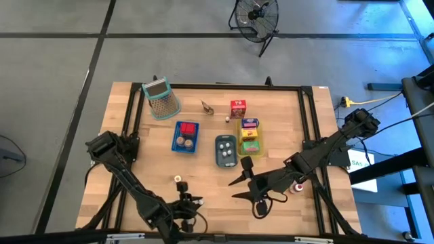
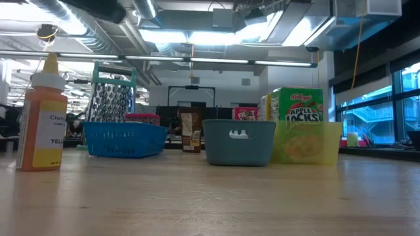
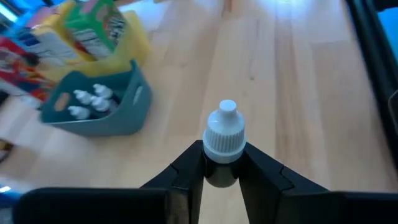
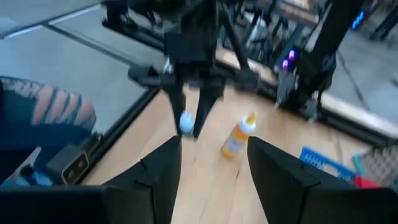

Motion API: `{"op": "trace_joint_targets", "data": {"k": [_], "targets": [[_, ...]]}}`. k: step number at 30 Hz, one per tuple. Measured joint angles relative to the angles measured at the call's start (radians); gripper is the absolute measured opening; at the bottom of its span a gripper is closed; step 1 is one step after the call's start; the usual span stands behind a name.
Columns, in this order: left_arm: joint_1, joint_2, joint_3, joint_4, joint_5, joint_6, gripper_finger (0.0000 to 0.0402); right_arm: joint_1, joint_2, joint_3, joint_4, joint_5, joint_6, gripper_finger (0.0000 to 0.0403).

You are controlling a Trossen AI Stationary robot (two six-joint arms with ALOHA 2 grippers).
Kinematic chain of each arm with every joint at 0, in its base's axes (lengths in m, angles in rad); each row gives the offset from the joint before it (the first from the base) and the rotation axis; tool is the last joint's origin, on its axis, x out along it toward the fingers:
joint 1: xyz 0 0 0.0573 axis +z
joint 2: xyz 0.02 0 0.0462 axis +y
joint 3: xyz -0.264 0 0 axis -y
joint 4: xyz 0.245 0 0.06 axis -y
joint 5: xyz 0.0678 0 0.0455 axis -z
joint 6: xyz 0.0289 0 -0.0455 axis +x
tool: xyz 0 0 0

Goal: Pick & Place Kitchen Items
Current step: Put the small green food coloring into the green bin

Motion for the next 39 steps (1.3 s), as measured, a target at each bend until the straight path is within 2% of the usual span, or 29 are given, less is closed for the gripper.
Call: {"op": "trace_joint_targets", "data": {"k": [6,10,15,19,24,33,39], "targets": [[0.040,-0.022,-0.001,0.090,0.032,0.100,0.0081,0.018,0.000,0.000,0.032,-0.039,-0.043,0.0185],[0.049,-0.068,-0.001,0.160,-0.031,0.133,0.0081,0.029,0.000,0.000,0.030,-0.068,-0.062,0.0185],[0.076,-0.098,-0.001,0.431,-0.055,0.329,0.0081,0.029,0.000,0.000,0.063,-0.071,-0.092,0.0185],[0.109,-0.098,0.000,0.617,0.001,0.496,0.0081,0.029,0.000,0.000,0.098,-0.071,-0.092,0.0185],[0.145,-0.097,-0.001,0.634,0.010,0.547,0.0081,0.029,0.000,0.000,0.115,-0.071,-0.099,0.0185],[0.185,-0.097,-0.006,0.634,0.063,0.537,0.0081,0.026,0.050,0.000,0.115,-0.067,-0.100,0.0191],[0.183,-0.097,-0.007,0.618,0.056,0.517,0.0081,0.031,0.073,0.004,0.130,0.020,-0.126,0.0216]]}}
